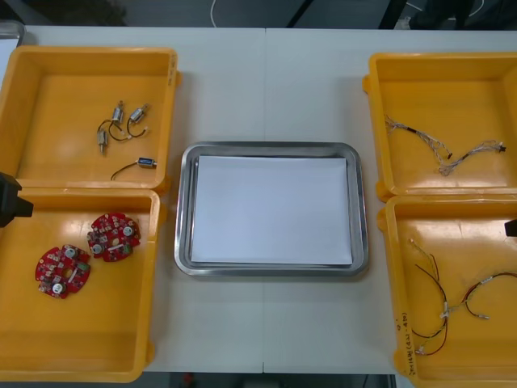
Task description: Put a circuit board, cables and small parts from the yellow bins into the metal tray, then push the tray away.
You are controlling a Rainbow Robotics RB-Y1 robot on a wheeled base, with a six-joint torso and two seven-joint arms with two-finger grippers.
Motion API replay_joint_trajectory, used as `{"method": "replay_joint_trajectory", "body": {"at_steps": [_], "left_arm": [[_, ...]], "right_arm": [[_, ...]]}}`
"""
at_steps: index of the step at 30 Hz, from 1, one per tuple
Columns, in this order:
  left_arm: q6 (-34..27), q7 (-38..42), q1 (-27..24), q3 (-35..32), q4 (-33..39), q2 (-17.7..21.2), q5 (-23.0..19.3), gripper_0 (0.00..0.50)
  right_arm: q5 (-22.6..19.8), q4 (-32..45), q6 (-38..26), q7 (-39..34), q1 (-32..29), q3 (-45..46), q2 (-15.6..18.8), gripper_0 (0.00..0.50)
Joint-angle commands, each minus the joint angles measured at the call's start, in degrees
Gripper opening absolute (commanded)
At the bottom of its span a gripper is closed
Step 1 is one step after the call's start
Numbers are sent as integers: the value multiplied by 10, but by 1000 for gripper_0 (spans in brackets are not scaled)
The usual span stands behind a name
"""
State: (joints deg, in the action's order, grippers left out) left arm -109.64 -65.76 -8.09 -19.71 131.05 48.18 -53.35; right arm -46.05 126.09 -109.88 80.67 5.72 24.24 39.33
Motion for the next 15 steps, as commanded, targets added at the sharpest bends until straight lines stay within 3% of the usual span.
{"method": "replay_joint_trajectory", "body": {"at_steps": [1,15], "left_arm": [[-4,-46,8,-17,15,24,-3,500],[-4,-46,8,-17,15,24,-3,500]], "right_arm": [[-4,18,-1,8,-9,17,22,500],[-4,18,-1,8,-9,17,22,500]]}}
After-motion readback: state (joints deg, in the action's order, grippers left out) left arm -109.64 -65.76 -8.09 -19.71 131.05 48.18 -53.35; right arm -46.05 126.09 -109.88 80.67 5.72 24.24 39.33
